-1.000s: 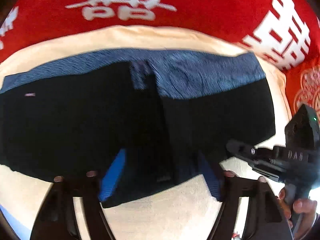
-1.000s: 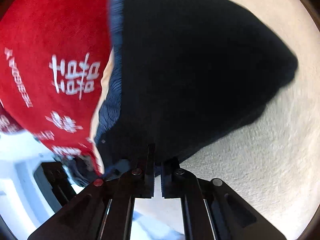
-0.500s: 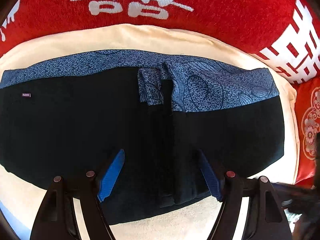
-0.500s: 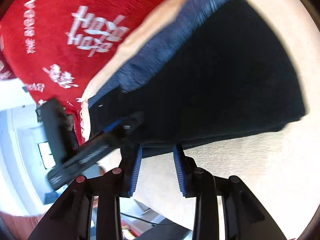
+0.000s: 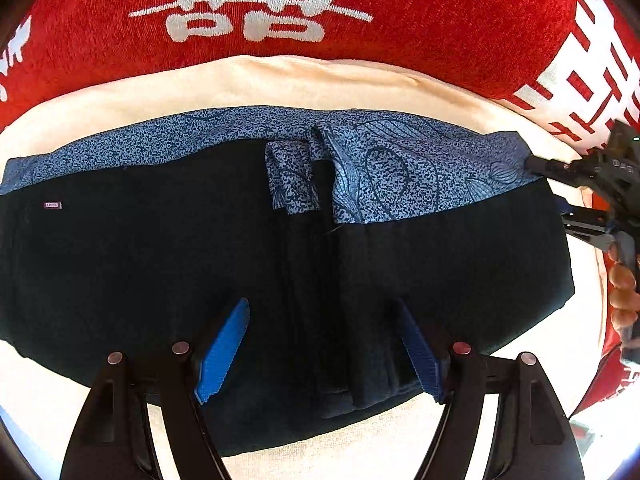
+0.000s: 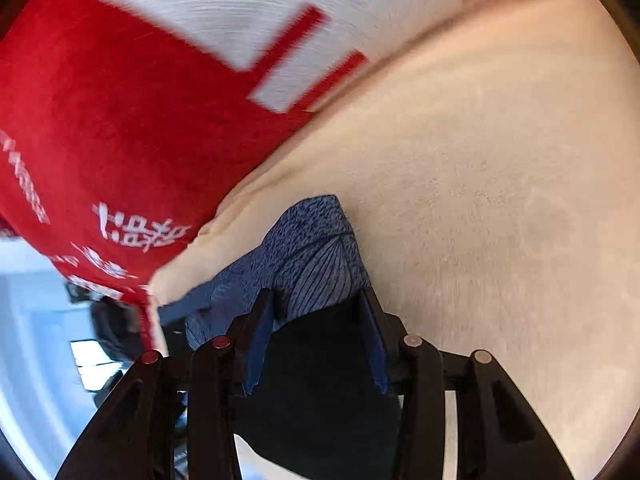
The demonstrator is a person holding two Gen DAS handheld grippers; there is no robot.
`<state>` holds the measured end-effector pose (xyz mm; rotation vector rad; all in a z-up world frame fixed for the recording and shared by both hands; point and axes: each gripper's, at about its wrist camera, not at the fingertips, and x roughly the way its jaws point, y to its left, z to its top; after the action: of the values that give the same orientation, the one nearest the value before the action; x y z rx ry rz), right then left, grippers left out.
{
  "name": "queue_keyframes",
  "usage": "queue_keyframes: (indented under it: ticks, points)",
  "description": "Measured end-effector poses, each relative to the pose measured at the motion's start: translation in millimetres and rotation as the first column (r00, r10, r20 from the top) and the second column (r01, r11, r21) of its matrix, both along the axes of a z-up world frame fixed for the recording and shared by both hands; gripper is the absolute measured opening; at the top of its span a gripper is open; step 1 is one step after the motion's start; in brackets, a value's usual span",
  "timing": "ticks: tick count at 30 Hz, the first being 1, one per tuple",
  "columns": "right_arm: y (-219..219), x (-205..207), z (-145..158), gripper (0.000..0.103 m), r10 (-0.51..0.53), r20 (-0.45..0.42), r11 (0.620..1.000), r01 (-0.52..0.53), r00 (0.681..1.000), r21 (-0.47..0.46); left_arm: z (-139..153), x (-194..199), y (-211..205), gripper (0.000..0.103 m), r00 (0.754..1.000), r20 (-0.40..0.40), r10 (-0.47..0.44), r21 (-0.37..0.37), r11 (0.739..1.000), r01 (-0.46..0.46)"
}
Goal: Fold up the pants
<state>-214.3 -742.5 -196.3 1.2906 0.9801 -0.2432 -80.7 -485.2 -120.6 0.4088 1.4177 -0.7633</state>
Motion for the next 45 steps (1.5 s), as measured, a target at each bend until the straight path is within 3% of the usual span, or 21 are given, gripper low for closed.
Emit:
queue_keyframes:
  ticks: [2,4,5,6,7,11,12,17,23,30,32,33,34,35,39,41,43,45]
  points:
    - [-4.1,-9.9,2.0,0.031,0.002,0.024,0.999,-0.003,1.000,0.039,-0.5,-3.1,-9.0,0.076,1.000,0.001,-0.009,0.012,1.000,0.009]
    - [-1.3,-21.0,12.9,0.028,0.025,0.024,1.000,-0.025,0.999,0.008,-2.2,-5.8,-12.5,0.078,1.000,0.011,-0.029,0.018,0.999,0.029]
    - [0.5,-24.3,14.5,0.029,0.034,-0.015,0.999,-0.035,0.999,-0.028,-3.5,-6.5,-13.3,0.082,0.999,0.019,-0.035,0.017,0.999,0.035]
    - [2.2,-24.2,13.5,0.031,0.048,-0.082,0.995,-0.055,0.995,-0.079,-4.8,-6.9,-14.3,0.084,0.999,0.021,-0.039,0.017,0.999,0.038]
    - [4.3,-22.5,12.0,0.042,0.049,-0.126,0.990,-0.065,0.991,-0.125,-6.1,-7.1,-16.2,0.084,0.999,0.030,-0.038,0.026,0.999,0.037]
    - [11.5,-21.3,16.6,0.049,-0.005,-0.114,0.994,-0.007,0.993,-0.107,-2.1,-5.1,-20.0,0.084,0.999,0.034,-0.007,0.047,0.999,0.006]
    - [19.5,-21.2,19.6,0.050,0.012,-0.126,0.994,-0.025,0.992,-0.102,0.4,-5.5,-19.6,0.084,0.999,0.039,-0.004,0.053,0.999,0.002]
    - [63.3,-32.3,45.2,0.075,0.096,-0.228,0.964,-0.148,0.969,-0.223,13.7,-11.1,-15.4,0.084,0.997,0.070,0.012,0.094,0.995,-0.018]
    - [110.4,-51.7,69.5,0.079,0.181,-0.288,0.917,-0.267,0.940,-0.295,28.5,-25.3,0.7,0.084,0.993,0.092,0.079,0.114,0.989,-0.089]
    - [152.9,-2.4,75.9,0.079,0.377,-0.239,0.825,-0.442,0.895,-0.353,33.7,-33.1,46.9,0.084,0.969,0.114,0.218,0.127,0.964,-0.232]
    - [161.9,11.3,77.9,0.072,0.402,-0.235,0.807,-0.463,0.885,-0.367,29.1,-30.0,57.9,0.084,0.964,0.107,0.242,0.147,0.955,-0.256]
    - [167.2,21.2,80.9,0.065,0.407,-0.221,0.797,-0.463,0.886,-0.388,26.3,-28.7,61.3,0.084,0.964,0.103,0.245,0.155,0.953,-0.259]
    - [172.5,32.9,81.0,0.047,0.411,-0.214,0.791,-0.464,0.886,-0.400,23.7,-26.9,66.0,0.084,0.965,0.102,0.243,0.161,0.953,-0.257]
    - [179.1,47.3,80.9,0.039,0.416,-0.211,0.780,-0.466,0.885,-0.416,21.6,-24.5,69.8,0.084,0.967,0.100,0.236,0.162,0.955,-0.250]
    - [198.9,75.9,67.2,0.038,0.426,-0.219,0.774,-0.479,0.878,-0.414,17.0,-10.3,88.7,0.084,0.972,0.094,0.214,0.152,0.962,-0.226]
    - [220.1,88.8,49.0,0.039,0.444,-0.277,0.759,-0.522,0.852,-0.389,17.4,0.1,102.2,0.084,0.971,0.089,0.220,0.146,0.962,-0.231]
    - [237.8,87.7,50.5,0.040,0.413,-0.321,0.717,-0.521,0.852,-0.463,20.5,11.7,118.7,0.084,0.969,0.078,0.236,0.126,0.961,-0.245]
    - [243.7,86.3,53.4,0.040,0.393,-0.346,0.715,-0.520,0.852,-0.467,22.0,24.6,138.1,0.084,0.967,0.065,0.247,0.109,0.961,-0.253]
